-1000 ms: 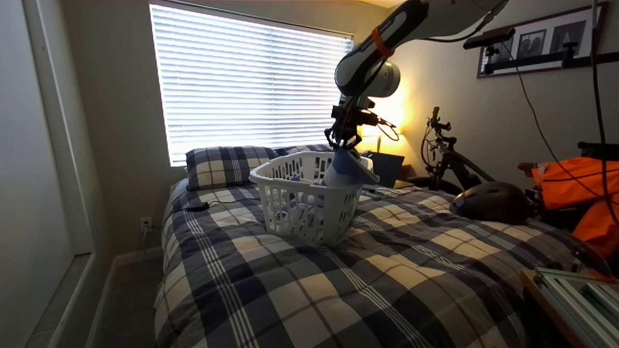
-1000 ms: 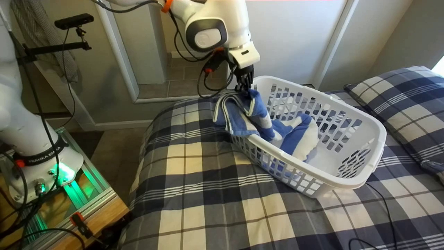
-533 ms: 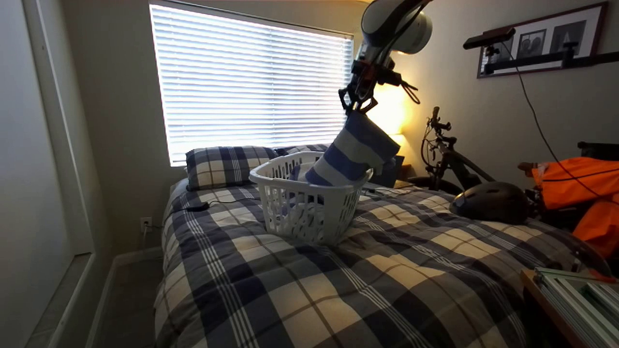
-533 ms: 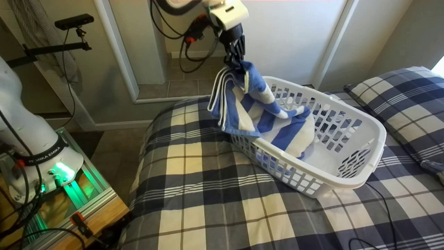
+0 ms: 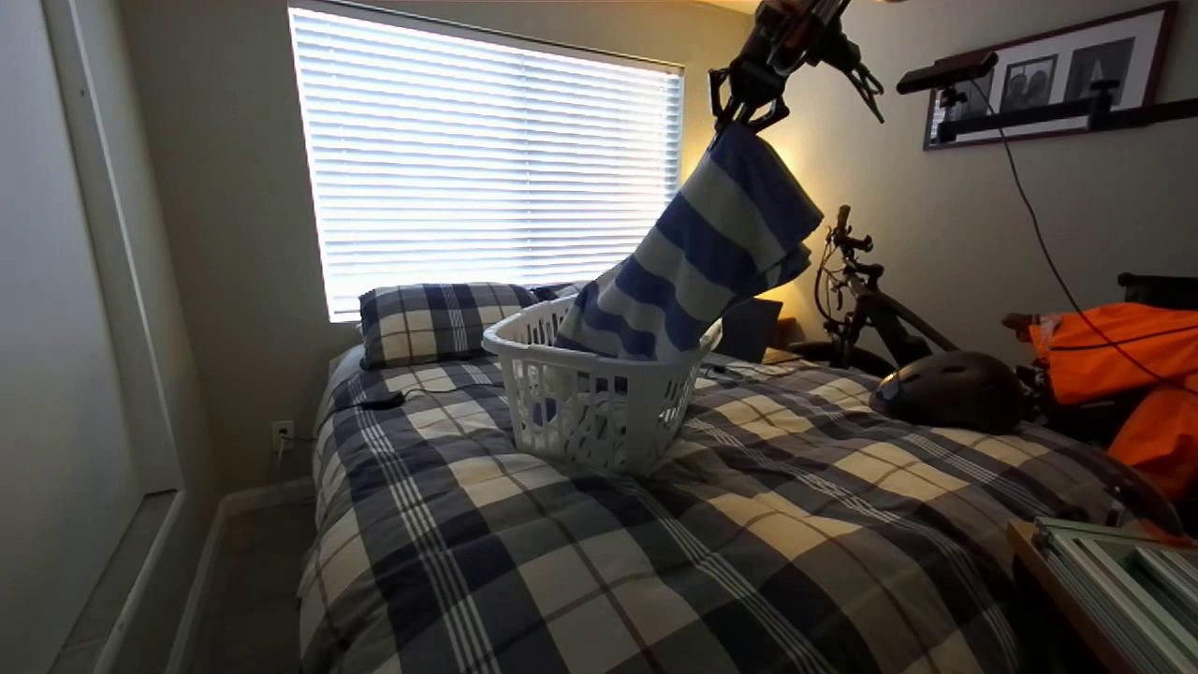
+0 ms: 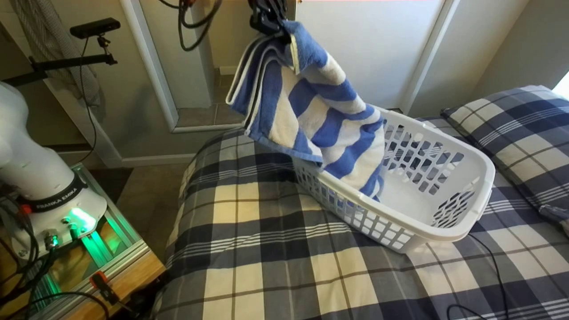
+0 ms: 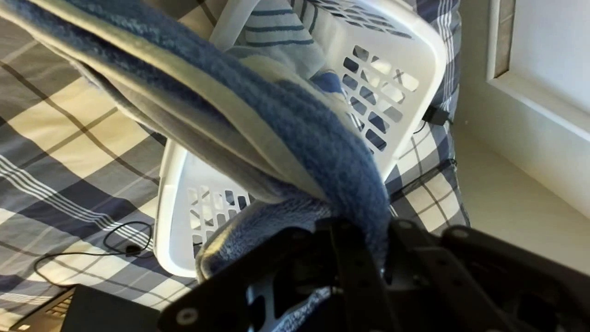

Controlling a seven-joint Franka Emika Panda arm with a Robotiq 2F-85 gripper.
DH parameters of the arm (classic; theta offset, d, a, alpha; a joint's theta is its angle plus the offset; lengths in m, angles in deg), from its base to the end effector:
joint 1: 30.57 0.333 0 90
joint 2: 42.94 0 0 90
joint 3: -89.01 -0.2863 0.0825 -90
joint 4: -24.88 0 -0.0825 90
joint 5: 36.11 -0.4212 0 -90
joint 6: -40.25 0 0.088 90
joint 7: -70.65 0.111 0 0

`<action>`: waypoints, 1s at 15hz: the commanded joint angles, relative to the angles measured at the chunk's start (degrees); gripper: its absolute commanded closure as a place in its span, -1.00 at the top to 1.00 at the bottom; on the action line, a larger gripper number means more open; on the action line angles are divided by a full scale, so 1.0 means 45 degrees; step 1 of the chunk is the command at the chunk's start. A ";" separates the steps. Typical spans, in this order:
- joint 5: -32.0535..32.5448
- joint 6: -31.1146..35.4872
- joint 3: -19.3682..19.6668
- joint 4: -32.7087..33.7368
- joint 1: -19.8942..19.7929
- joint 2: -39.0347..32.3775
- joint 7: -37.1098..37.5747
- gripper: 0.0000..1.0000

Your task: Remove the towel from the laundry basket

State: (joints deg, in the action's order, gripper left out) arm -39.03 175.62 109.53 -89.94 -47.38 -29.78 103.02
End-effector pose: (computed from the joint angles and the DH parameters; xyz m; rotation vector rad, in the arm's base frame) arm 0.4552 -0.3641 0.5739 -2.3590 1.7149 -0.8667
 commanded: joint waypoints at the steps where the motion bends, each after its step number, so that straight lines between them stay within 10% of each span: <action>1: -0.0185 -0.0060 -0.0387 -0.0133 -0.0427 0.0207 -0.0140 -0.81; 7: -0.0182 -0.0057 -0.0461 -0.0431 -0.0442 0.0359 -0.0141 -0.95; 15: 0.1395 -0.5048 -0.1628 -0.0483 -0.1525 0.4036 0.0267 -0.95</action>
State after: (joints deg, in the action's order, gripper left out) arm -34.88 160.72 104.22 -91.97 -52.12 -19.40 103.26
